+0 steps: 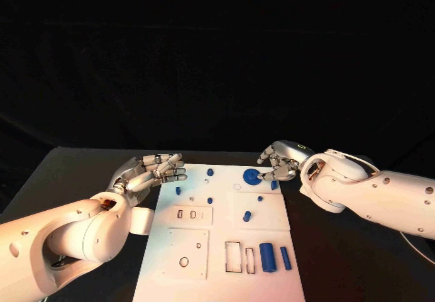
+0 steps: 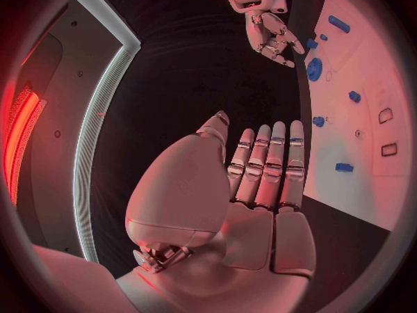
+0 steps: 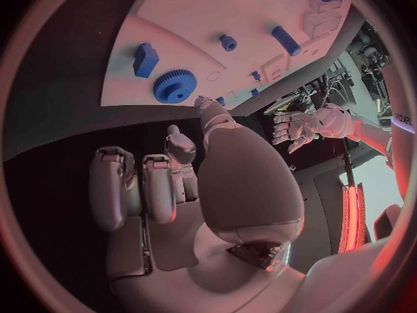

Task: Assemble the parts on the task board

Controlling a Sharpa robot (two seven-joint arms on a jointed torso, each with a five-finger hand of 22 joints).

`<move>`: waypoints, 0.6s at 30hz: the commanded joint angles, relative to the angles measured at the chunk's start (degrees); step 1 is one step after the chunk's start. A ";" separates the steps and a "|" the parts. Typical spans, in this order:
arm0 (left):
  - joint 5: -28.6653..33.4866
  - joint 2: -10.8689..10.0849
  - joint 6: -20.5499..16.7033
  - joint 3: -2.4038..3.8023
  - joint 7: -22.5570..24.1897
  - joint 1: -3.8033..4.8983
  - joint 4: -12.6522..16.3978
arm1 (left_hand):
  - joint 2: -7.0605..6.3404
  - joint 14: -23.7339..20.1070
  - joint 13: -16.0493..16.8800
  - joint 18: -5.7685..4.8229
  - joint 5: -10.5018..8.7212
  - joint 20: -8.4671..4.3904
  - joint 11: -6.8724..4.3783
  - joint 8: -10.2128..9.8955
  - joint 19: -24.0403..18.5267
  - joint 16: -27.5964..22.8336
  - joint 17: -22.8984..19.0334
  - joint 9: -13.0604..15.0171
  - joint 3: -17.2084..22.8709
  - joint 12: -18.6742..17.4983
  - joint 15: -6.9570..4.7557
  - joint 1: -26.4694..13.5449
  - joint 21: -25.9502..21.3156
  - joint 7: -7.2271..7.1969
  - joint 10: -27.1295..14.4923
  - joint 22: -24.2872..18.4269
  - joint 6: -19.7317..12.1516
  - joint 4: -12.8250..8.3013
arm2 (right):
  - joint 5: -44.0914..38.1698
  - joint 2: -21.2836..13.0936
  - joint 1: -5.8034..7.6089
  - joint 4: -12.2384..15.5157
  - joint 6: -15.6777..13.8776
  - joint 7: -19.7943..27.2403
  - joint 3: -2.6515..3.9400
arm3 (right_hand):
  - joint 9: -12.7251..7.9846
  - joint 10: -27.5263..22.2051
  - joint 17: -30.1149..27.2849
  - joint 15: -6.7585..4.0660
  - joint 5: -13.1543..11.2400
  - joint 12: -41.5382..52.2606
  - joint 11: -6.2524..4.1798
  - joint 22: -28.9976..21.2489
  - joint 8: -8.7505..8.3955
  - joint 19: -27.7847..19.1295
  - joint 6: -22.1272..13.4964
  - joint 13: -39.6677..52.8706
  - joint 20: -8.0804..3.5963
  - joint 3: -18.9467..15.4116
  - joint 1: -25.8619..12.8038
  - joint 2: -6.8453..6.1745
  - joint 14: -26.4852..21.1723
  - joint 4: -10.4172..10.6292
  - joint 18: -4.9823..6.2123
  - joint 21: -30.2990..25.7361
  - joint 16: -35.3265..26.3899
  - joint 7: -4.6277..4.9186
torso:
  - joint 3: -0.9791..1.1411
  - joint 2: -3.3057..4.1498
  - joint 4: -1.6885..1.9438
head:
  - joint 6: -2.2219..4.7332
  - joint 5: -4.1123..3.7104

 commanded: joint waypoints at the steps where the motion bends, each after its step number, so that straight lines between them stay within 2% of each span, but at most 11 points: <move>1: 0.02 0.13 1.15 0.04 0.21 0.07 -0.01 | 0.00 -0.49 -0.03 0.33 -0.28 0.01 0.42 -0.37 -0.41 -0.38 -0.06 -0.07 -0.20 -0.34 -0.08 0.17 -0.14 0.99 -0.09 -0.08 0.36 0.00 | 1.45 0.68 -0.20 -0.81 2.05 -0.69 -0.01 | 0.12 0.06 6.78 0.47 0.20 0.98 0.32 5.27 0.50 0.39 -0.56 0.97 0.25 -0.06 0.91 0.06 4.32 0.44 -0.90 0.24 0.40 -0.04 | -0.02 0.06 -0.01 | -0.16 0.09; 6: 0.02 0.11 1.16 0.04 0.19 0.07 -0.03 | 0.00 -0.49 -0.03 0.33 -0.28 0.01 0.42 -0.37 -0.41 -0.38 -0.06 -0.07 -0.20 -0.34 -0.08 0.17 -0.14 0.99 -0.09 -0.08 0.36 0.00 | 1.71 2.06 -0.38 -2.47 2.54 -0.68 -0.07 | 0.27 1.01 8.13 0.56 0.41 3.40 0.41 5.65 0.91 0.62 -0.86 3.30 0.34 -0.27 1.47 0.19 4.58 0.89 -0.98 0.44 1.09 0.03 | -0.10 0.06 -0.01 | -0.44 0.01; 11: 0.02 0.13 1.18 0.04 0.18 0.07 -0.06 | 0.00 -0.49 -0.03 0.33 -0.28 0.01 0.42 -0.37 -0.41 -0.38 -0.06 -0.07 -0.20 -0.34 -0.08 0.17 -0.14 0.99 -0.09 -0.08 0.36 0.00 | 1.98 3.32 -0.55 -3.99 3.22 -0.69 -0.13 | 0.36 1.37 8.81 0.62 0.60 4.47 0.46 5.80 1.16 0.71 -1.00 4.33 0.40 -0.39 1.71 0.28 4.70 1.17 -1.01 0.52 1.44 0.08 | -0.10 0.03 0.04 | -0.65 0.00; 18: 0.02 0.11 1.22 0.04 0.12 0.07 -0.14 | 0.00 -0.49 -0.03 0.33 -0.28 0.01 0.42 -0.37 -0.41 -0.38 -0.06 -0.07 -0.20 -0.34 -0.08 0.17 -0.14 0.99 -0.09 -0.08 0.36 0.00 | 1.79 4.55 -0.97 -5.42 3.49 -0.47 -0.18 | 0.43 1.75 9.39 0.68 0.68 5.51 0.52 5.85 1.35 0.71 -1.16 5.34 0.45 -0.52 1.88 0.33 4.81 1.44 -1.01 0.51 1.73 0.12 | -0.04 0.01 -0.06 | -0.75 0.11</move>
